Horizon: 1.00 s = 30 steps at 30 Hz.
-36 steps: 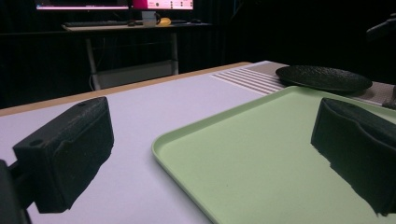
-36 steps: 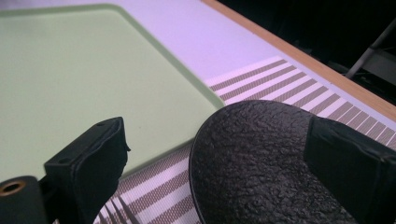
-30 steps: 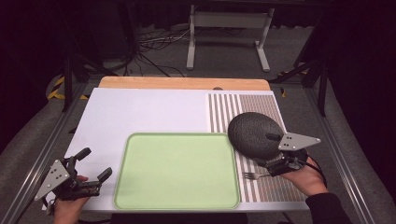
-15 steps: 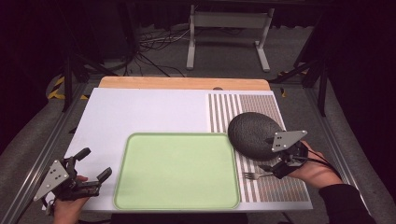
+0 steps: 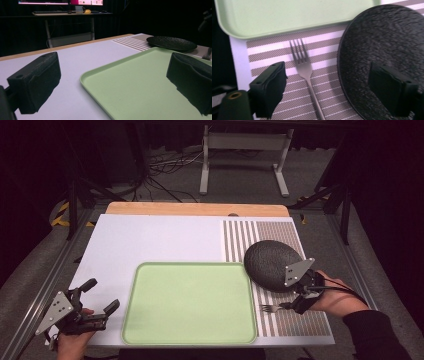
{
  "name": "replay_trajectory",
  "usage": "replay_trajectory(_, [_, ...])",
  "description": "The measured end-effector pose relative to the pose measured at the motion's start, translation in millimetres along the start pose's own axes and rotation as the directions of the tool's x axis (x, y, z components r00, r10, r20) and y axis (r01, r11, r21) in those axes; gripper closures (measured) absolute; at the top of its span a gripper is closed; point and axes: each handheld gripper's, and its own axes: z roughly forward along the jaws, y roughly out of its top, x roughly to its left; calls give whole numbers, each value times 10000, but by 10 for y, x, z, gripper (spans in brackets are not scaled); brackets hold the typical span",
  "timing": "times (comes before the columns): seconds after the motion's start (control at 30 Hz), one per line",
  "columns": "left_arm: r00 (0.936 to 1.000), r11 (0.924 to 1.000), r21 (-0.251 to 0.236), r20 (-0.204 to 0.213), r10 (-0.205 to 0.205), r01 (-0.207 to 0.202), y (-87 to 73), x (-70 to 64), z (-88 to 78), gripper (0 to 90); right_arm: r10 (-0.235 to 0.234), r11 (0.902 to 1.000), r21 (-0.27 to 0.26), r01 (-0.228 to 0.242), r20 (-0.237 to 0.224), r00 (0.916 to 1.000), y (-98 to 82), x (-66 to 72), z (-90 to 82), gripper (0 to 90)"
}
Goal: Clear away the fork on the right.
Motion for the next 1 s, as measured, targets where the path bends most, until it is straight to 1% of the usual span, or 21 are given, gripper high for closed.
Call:
replay_trajectory(0.17, [10000, 10000, -3, 18, 42, -42, 4, -9, 2, 0, -372, 9985, 393, 385, -336, 9987, -12, -4, 58, 208])
replay_trajectory(0.2, [10000, 10000, -2, 19, 40, -40, 5, -11, 1, 0, -501, 9974, 494, 522, -432, 9978, -20, -10, 71, 239])
replay_trajectory(0.23, [10000, 10000, -7, 36, 29, -29, 5, -11, -1, 0, -703, 9944, 749, 747, -608, 9957, -29, -9, 81, 252])
replay_trajectory(0.27, [10000, 10000, -25, 57, 33, -33, 7, -10, -1, 0, -838, 9923, 860, 892, -640, 9944, -34, -8, 91, 264])
replay_trajectory(0.3, [10000, 10000, -24, 55, 38, -38, 7, -11, -2, 0, -873, 9909, 967, 939, -708, 9937, -41, -7, 101, 275])
replay_trajectory(0.37, [10000, 10000, -17, 57, 40, -40, 8, -12, -2, 0, -1017, 9887, 1013, 1103, -864, 9911, -54, -15, 119, 297])
replay_trajectory(0.4, [10000, 10000, -15, 58, 41, -41, 8, -13, -2, 0, -1059, 9877, 1065, 1142, -809, 9911, -64, -14, 131, 305])
replay_trajectory(0.43, [10000, 10000, -17, 60, 34, -34, 9, -14, -2, 0, -1100, 9868, 1096, 1193, -876, 9901, -67, -19, 136, 313])
replay_trajectory(0.6, [10000, 10000, -29, 45, -5, 5, 10, -18, -2, 0, -1091, 9845, 1252, 1226, -1093, 9880, -142, -21, 220, 366])
replay_trajectory(0.73, [10000, 10000, -29, 48, -10, 10, 10, -21, 0, 0, -971, 9854, 1281, 1125, -1208, 9879, -185, -18, 256, 397])
replay_trajectory(0.77, [10000, 10000, -37, 47, -12, 12, 11, -22, -1, 0, -970, 9841, 1357, 1149, -1318, 9865, -197, -22, 261, 408])
replay_trajectory(0.8, [10000, 10000, -38, 53, -8, 8, 12, -24, -2, 0, -874, 9847, 1396, 1047, -1244, 9884, -212, -18, 277, 413])
replay_trajectory(0.83, [10000, 10000, -32, 56, -3, 3, 13, -25, -2, 0, -956, 9839, 1383, 1132, -1279, 9872, -225, -29, 293, 423])
replay_trajectory(0.87, [10000, 10000, -47, 65, 10, -9, 13, -26, -1, 0, -871, 9834, 1474, 1062, -1299, 9877, -244, -34, 302, 442])
replay_trajectory(0.93, [10000, 10000, -68, 48, 16, -15, 13, -27, -1, 0, -881, 9817, 1552, 1105, -1444, 9856, -265, -48, 322, 468])
replay_trajectory(0.97, [10000, 10000, -80, 51, 9, -8, 13, -27, 0, 0, -805, 9817, 1603, 1031, -1420, 9866, -277, -43, 336, 485])
replay_trajectory(1.0, [10000, 10000, -62, 50, -25, 26, 13, -27, -2, 0, -884, 9800, 1641, 1122, -1458, 9854, -280, -48, 345, 493])
